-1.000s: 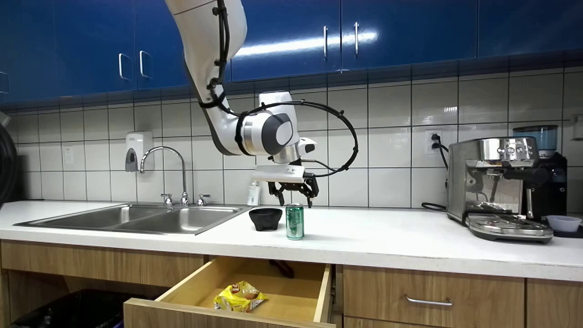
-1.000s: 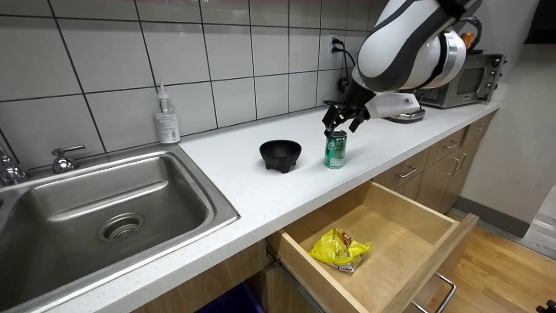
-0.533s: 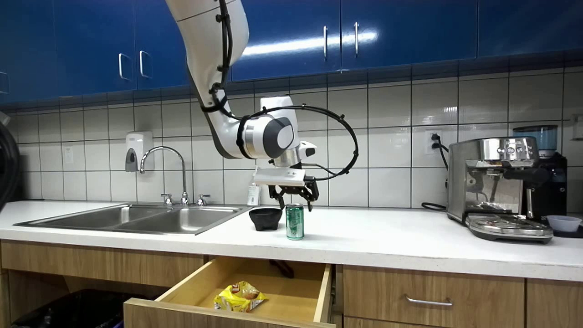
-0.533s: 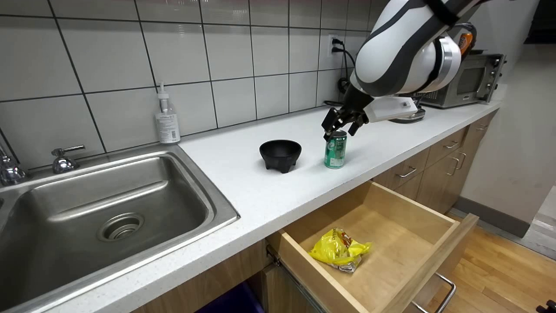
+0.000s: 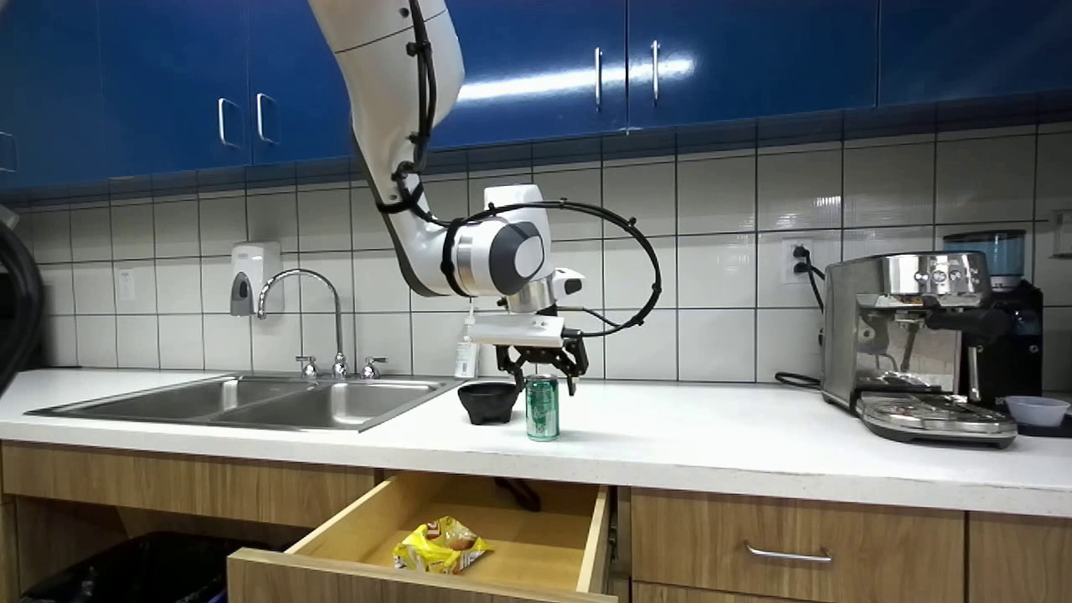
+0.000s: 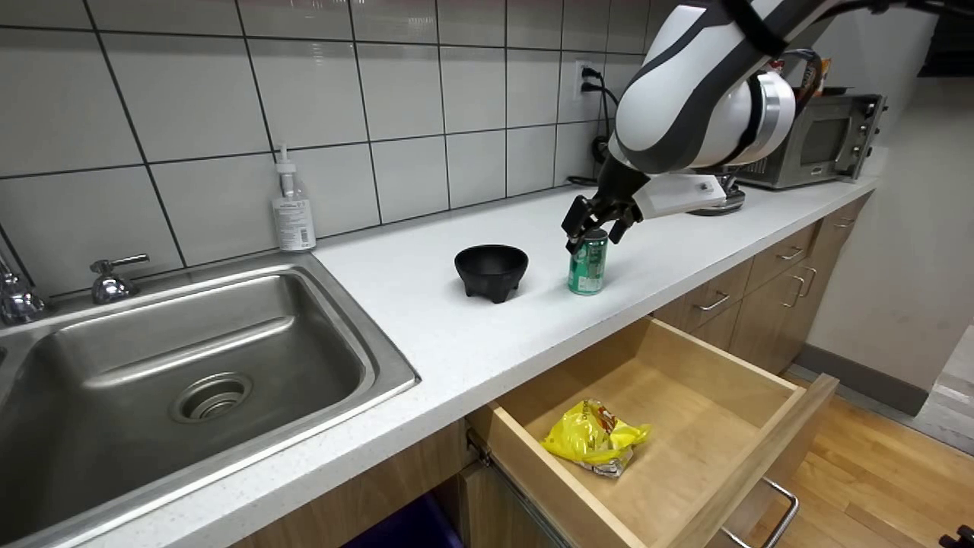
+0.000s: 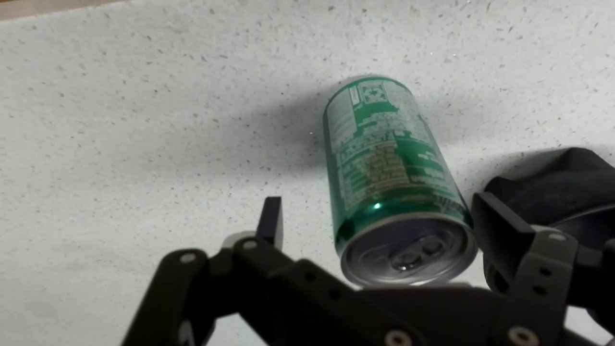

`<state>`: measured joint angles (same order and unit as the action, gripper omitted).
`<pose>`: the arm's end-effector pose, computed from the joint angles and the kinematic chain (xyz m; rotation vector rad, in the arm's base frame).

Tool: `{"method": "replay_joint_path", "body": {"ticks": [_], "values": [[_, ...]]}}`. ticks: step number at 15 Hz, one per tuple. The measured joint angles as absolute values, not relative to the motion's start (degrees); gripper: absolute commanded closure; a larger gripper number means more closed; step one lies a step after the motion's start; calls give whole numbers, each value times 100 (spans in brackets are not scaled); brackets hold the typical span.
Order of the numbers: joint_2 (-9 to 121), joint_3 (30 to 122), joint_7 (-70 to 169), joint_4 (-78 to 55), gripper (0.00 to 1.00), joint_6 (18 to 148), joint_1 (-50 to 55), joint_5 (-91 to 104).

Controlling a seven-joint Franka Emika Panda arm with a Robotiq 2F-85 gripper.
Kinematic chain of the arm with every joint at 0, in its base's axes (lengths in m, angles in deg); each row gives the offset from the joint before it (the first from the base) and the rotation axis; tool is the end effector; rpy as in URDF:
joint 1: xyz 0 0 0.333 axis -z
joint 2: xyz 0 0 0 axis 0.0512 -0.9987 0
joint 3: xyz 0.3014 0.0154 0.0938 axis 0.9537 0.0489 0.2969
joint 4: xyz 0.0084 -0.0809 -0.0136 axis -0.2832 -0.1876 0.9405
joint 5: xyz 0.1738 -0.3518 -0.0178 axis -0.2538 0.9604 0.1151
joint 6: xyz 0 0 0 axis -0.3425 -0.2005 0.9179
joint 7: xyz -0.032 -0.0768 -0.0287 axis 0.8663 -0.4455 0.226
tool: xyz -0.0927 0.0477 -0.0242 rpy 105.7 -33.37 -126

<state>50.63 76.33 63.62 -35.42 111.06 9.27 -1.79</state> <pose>0.6265 -0.1139 0.3024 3.0214 -0.1239 0.6516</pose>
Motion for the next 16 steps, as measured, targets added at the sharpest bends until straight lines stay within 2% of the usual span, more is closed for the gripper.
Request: {"method": "replay_joint_path", "body": {"ticks": [16], "values": [[4995,7637,6363,-3384,0,10750,945,-159]]}}
